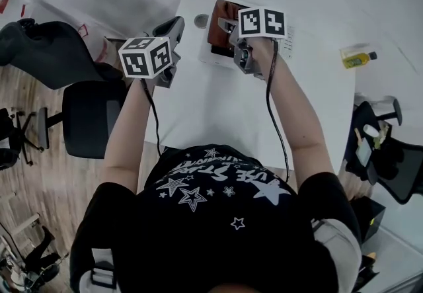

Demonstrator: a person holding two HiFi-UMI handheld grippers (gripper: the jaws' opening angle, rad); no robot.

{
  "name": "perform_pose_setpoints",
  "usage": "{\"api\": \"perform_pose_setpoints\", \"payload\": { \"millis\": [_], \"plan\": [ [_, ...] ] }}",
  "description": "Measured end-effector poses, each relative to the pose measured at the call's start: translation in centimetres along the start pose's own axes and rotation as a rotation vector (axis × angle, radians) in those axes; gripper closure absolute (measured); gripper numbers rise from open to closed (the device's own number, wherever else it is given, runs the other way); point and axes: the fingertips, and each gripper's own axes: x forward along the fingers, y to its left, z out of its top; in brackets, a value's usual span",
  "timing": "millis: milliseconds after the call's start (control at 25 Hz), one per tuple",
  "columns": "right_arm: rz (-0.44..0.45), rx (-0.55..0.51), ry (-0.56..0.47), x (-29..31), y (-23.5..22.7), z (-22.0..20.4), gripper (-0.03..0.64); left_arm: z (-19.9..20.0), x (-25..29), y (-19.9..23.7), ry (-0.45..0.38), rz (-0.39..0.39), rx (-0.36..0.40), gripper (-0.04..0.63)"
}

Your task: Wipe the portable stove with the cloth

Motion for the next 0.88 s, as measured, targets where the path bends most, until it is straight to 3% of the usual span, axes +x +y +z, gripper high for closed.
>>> {"api": "perform_pose_setpoints", "payload": {
  "millis": [160, 400, 880],
  "plan": [
    [0.011, 0.042, 0.055, 3.4, 0.8, -0.9, 0.549, -0.6, -0.4, 2.2, 0.009, 0.005, -0.024, 0.588],
    [-0.053, 0.005, 0.111, 6.0, -0.1, -1.8, 0.549, -1.4, 0.0, 3.9, 0.031, -0.007, -0.031, 0.588],
    [-0.082, 0.070, 0.101, 4.7, -3.3, -2.9, 0.549, -2.1, 1.2, 2.5, 0.054, -0.029, -0.029, 0.588]
  ]
}}
